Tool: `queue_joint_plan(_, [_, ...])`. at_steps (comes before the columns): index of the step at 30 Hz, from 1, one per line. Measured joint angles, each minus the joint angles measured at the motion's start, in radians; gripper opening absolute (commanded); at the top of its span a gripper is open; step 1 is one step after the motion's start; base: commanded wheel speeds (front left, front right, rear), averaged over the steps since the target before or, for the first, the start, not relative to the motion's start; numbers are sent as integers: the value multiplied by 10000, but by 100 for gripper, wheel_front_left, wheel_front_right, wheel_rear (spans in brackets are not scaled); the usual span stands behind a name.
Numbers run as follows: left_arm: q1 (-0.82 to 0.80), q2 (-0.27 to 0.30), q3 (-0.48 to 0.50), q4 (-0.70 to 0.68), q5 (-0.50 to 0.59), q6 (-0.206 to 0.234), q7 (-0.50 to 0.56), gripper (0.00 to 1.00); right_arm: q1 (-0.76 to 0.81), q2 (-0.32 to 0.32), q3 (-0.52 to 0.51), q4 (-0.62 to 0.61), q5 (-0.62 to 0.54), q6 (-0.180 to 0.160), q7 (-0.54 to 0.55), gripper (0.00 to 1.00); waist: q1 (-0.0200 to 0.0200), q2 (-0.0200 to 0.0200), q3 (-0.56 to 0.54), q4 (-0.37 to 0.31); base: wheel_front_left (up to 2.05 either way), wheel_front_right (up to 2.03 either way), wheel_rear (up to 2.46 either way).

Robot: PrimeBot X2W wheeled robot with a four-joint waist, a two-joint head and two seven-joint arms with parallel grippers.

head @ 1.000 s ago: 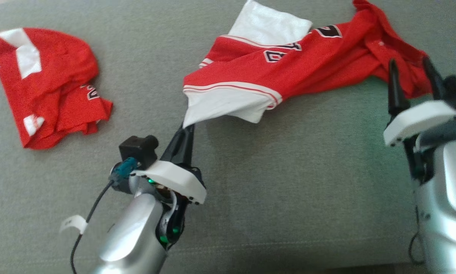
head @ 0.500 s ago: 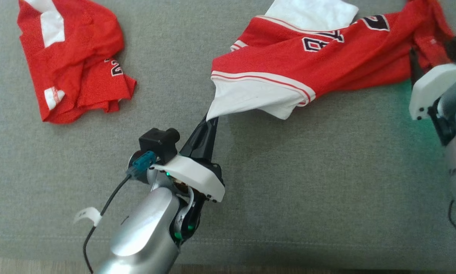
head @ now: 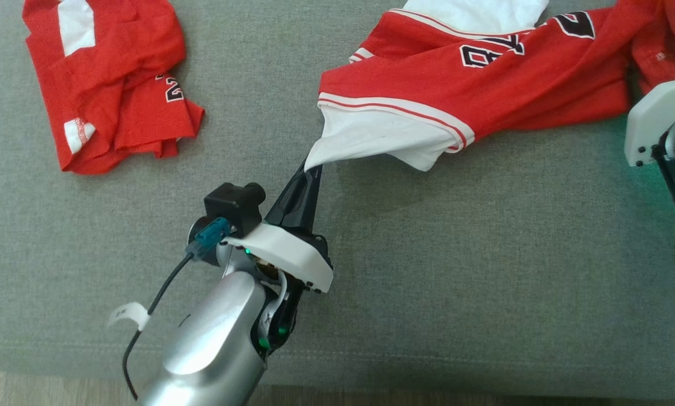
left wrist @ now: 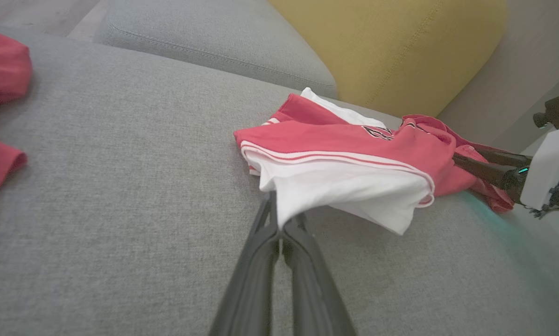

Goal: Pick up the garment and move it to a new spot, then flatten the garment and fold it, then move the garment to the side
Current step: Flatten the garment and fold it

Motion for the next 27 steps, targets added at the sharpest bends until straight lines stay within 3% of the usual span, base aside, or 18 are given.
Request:
queue_joint_plan(14, [0, 0, 10, 12, 0, 4, 0, 0, -373, 56, -222, 761, -568, 0, -886, 100, 0, 0, -82, -127, 0, 0, 0])
queue_joint_plan(17, [0, 0, 4, 25, 0, 6, 0, 0, -482, 77, -226, 920, -610, 0, -976, 7, 0, 0, -108, -134, 0, 0, 0])
queue_joint_plan(18, [0, 0, 2, 36, 0, 10, 0, 0, -521, 79, -228, 961, -631, 0, -1016, 7, 0, 0, -119, -133, 0, 0, 0])
queue_joint_plan(19, [0, 0, 2, 46, -2, 13, 0, 0, -549, 82, -226, 1009, -640, 0, -1072, 0, 0, 0, -133, -130, 0, 0, 0])
queue_joint_plan(27, [4, 0, 2, 140, -2, 13, 0, 0, -574, 144, -186, 1377, -640, 0, -1325, 0, 0, 0, -331, -143, 0, 0, 0])
